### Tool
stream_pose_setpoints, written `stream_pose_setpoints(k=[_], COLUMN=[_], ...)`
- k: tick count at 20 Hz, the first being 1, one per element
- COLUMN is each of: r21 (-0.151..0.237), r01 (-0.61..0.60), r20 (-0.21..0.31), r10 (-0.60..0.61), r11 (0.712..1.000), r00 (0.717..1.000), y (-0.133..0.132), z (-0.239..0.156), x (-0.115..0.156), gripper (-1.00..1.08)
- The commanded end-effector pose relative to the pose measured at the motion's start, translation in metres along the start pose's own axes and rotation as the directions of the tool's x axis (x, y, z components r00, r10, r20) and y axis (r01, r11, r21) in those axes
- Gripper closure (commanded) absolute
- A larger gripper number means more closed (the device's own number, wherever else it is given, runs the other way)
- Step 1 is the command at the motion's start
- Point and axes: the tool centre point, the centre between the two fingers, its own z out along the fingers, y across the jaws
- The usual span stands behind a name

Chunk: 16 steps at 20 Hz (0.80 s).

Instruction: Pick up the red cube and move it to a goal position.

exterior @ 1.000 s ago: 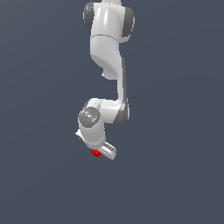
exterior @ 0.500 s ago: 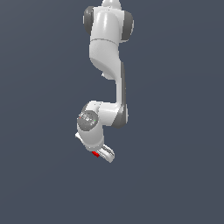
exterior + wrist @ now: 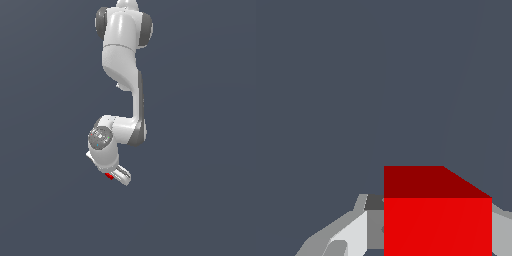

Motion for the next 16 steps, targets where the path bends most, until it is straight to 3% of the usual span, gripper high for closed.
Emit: stream_pose_setpoints(k=[1,8,16], r21=[0.0,0.0,0.001], r01=[0.0,0.0,0.0], r20=[-0.001,-0.001,0.0], r10=[0.0,0.0,0.0], r11=[1.0,1.0,1.0], r00=[1.0,1.0,1.0], y=[-0.001,-0.015,-0.052], z=[-0.002,-0.017,-0.059], x=[-0.001,-0.019,-0.066], gripper=[1.08,1.08,1.08])
